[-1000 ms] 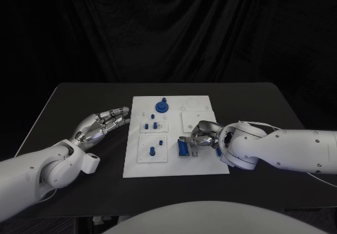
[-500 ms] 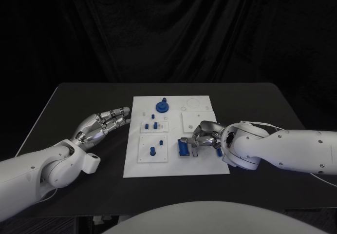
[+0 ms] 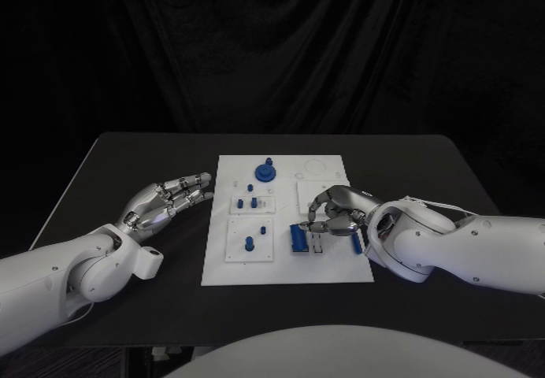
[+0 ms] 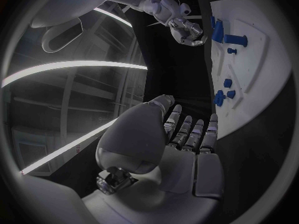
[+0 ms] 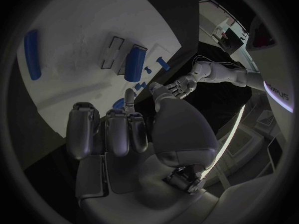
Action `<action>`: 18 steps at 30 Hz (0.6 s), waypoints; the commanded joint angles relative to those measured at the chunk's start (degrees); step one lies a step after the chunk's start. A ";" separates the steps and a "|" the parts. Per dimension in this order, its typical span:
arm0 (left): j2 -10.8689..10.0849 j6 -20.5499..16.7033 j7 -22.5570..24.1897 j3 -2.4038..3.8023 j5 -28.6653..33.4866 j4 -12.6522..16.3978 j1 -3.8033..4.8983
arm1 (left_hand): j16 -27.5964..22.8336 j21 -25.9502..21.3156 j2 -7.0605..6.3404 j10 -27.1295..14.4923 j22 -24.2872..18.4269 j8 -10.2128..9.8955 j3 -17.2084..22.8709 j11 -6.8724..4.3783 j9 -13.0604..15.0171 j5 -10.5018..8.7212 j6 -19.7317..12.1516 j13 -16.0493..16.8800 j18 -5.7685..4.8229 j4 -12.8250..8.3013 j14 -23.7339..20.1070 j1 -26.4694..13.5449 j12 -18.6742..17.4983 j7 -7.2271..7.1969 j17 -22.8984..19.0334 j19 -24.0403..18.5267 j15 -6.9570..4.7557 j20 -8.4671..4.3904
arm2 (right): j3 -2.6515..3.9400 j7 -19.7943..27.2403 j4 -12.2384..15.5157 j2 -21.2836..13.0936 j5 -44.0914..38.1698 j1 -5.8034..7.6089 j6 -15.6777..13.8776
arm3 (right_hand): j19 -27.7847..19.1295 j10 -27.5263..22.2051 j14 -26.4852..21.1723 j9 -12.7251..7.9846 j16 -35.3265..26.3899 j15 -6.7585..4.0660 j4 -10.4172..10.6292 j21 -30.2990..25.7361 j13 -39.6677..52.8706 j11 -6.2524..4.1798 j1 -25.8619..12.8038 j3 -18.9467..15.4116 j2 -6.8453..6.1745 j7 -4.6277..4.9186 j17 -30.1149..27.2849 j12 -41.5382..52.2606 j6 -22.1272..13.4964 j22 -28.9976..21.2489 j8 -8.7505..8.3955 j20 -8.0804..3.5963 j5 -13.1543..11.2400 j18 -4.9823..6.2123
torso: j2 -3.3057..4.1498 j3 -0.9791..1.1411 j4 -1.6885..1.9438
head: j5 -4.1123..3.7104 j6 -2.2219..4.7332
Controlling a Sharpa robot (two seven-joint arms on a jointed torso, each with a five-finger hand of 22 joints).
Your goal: Assemble the parts on the task board
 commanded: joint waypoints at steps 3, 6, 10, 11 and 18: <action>0.04 0.53 3.75 0.05 0.24 0.15 -0.10 | 0.30 0.12 0.08 0.03 -0.03 0.28 0.23 0.30 0.04 0.21 0.15 -0.01 -0.70 -0.01 0.12 0.54 -0.13 0.30 0.03 0.27 0.45 0.09 | -0.03 0.13 0.92 -0.36 -14.54 -0.46 -0.08 | 0.69 6.14 3.50 -3.38 -1.73 1.16 -3.03 -3.40 15.08 1.07 5.68 -0.19 -0.84 1.91 4.07 0.16 -8.94 10.61 -3.79 1.28 -1.66 1.03 | 0.05 0.00 0.04 | 0.01 -0.01; 0.08 0.55 3.73 0.05 0.24 0.12 -0.11 | 0.30 0.12 0.08 0.03 -0.03 0.28 0.23 0.30 0.04 0.21 0.15 -0.01 -0.70 -0.01 0.12 0.54 -0.13 0.30 0.03 0.27 0.45 0.09 | -0.03 -0.90 0.90 -0.16 -18.09 -0.84 1.85 | 0.28 6.14 3.08 -5.88 -2.38 1.18 -4.60 -4.15 15.08 1.03 9.33 -0.20 -1.01 2.01 3.04 0.16 -13.14 10.42 -5.14 1.47 -4.65 1.20 | 0.03 0.00 0.03 | 0.02 -0.01; 0.12 0.63 3.71 0.05 0.24 0.08 -0.14 | 0.30 0.13 0.08 0.02 -0.03 0.28 0.27 0.32 0.05 0.25 0.16 -0.01 -0.72 -0.04 0.12 0.56 -0.15 0.31 0.03 0.29 0.45 0.09 | -0.03 -1.88 0.34 0.61 -21.58 -1.62 3.28 | 0.15 6.14 2.97 -8.18 -2.56 1.20 -3.21 -4.51 15.08 1.03 10.33 0.48 -1.97 2.04 2.70 0.16 -15.16 10.34 -5.18 1.49 -8.67 1.25 | 0.01 -0.04 -0.01 | 0.17 -0.01; 0.11 0.65 3.71 0.05 0.24 0.07 -0.14 | 0.30 0.13 0.08 0.02 -0.03 0.28 0.27 0.32 0.05 0.25 0.16 -0.01 -0.72 -0.04 0.12 0.56 -0.15 0.31 0.03 0.29 0.45 0.09 | -0.03 -2.09 0.20 0.77 -22.23 -1.81 3.48 | 0.12 6.14 2.96 -8.80 -2.59 1.21 -2.58 -4.61 15.08 1.07 10.43 0.63 -2.44 2.06 2.65 0.16 -15.94 10.32 -5.35 1.51 -9.09 1.27 | 0.00 -0.05 0.00 | 0.21 -0.01; 0.00 0.81 3.62 0.05 0.24 0.04 -0.20 | 0.29 0.13 0.14 0.02 -0.04 0.29 0.34 0.34 0.05 0.30 0.19 0.00 -0.74 -0.05 0.09 0.59 -0.14 0.33 0.03 0.31 0.47 0.09 | -0.03 -3.29 -1.02 1.99 -25.22 -3.17 4.07 | 0.30 6.14 3.01 -13.58 -2.52 1.32 6.15 -4.62 15.08 1.32 14.21 0.75 -6.68 2.37 2.59 0.16 -19.17 10.41 -4.27 1.65 -11.05 1.22 | 0.00 -0.06 0.05 | 0.20 -0.01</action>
